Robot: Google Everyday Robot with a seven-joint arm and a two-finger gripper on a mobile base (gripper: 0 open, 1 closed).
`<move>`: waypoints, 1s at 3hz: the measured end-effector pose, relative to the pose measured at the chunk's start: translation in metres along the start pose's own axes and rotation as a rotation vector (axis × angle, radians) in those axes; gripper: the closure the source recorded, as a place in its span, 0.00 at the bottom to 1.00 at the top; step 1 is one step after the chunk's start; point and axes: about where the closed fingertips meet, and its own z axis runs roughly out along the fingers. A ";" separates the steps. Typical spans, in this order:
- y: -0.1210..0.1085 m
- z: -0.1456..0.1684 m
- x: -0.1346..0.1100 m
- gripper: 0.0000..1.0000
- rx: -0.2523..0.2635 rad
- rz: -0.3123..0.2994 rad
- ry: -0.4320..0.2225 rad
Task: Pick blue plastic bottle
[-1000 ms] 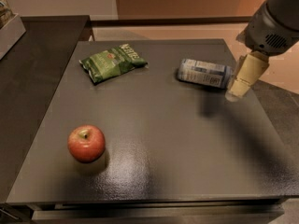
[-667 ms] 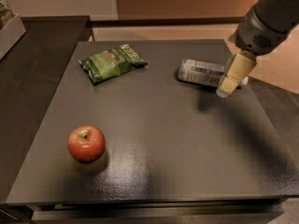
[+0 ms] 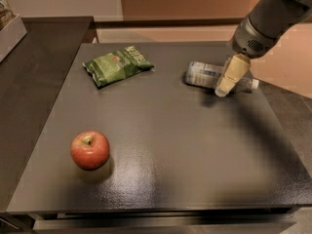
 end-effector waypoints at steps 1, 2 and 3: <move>-0.011 0.019 -0.001 0.00 -0.023 -0.007 -0.008; -0.014 0.034 -0.002 0.00 -0.044 -0.014 -0.009; -0.015 0.044 -0.002 0.00 -0.060 -0.017 -0.005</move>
Offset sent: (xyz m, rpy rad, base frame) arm 0.0297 0.0077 -0.0386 0.0212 0.0474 0.0447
